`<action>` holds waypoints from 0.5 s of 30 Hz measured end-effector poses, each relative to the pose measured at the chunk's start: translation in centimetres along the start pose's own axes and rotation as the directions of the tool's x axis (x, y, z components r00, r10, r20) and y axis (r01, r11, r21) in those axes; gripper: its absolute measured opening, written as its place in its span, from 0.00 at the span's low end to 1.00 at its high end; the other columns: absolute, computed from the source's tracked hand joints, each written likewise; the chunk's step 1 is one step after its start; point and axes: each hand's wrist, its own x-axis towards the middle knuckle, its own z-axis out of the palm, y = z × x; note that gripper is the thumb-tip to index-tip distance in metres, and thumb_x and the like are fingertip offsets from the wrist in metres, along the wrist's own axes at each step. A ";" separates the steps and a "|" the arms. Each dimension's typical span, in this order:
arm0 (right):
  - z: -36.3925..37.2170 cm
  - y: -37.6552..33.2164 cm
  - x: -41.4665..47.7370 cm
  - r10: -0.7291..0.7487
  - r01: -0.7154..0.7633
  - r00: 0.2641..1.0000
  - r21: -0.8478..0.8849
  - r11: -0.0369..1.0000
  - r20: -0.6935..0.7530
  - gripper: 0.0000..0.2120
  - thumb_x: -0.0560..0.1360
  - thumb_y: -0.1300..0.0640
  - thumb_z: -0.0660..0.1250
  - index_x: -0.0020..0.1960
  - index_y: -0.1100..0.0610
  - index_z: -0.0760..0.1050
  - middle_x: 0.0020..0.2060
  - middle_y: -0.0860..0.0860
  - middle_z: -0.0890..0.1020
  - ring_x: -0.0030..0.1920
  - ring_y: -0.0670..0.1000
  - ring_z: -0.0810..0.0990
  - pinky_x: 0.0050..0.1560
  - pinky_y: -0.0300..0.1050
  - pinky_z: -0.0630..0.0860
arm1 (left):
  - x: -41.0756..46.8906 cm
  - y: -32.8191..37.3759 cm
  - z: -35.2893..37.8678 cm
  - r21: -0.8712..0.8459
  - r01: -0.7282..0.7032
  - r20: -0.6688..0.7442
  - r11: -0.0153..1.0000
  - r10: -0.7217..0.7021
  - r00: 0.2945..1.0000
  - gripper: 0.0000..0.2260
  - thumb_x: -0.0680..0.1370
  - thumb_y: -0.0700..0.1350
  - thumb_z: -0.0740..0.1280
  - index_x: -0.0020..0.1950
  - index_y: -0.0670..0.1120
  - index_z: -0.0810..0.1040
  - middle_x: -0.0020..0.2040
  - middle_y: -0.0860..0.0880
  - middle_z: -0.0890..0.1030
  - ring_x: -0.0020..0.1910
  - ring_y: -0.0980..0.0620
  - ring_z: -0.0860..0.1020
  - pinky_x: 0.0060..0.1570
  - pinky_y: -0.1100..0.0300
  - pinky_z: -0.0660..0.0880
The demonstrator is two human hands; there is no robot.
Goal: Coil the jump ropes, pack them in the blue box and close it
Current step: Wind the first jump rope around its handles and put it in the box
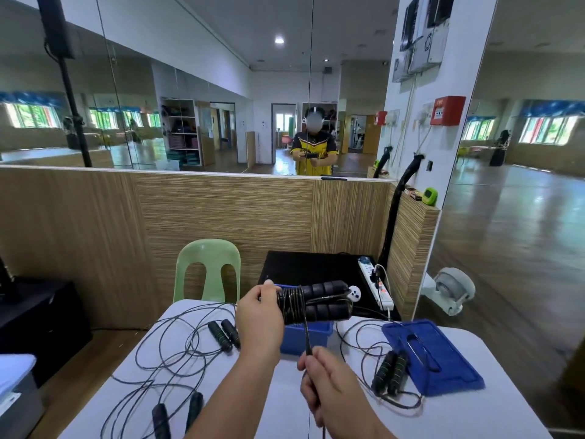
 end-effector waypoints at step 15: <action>-11.4 -3.9 7.9 0.142 0.062 0.947 -0.599 0.798 0.287 0.10 0.82 0.58 0.64 0.44 0.58 0.78 0.36 0.43 0.81 0.36 0.40 0.78 0.44 0.46 0.78 | -1.5 2.0 -1.8 -0.043 0.088 0.409 0.995 -0.063 0.911 0.18 0.83 0.47 0.65 0.33 0.48 0.78 0.29 0.51 0.75 0.26 0.56 0.71 0.25 0.64 0.67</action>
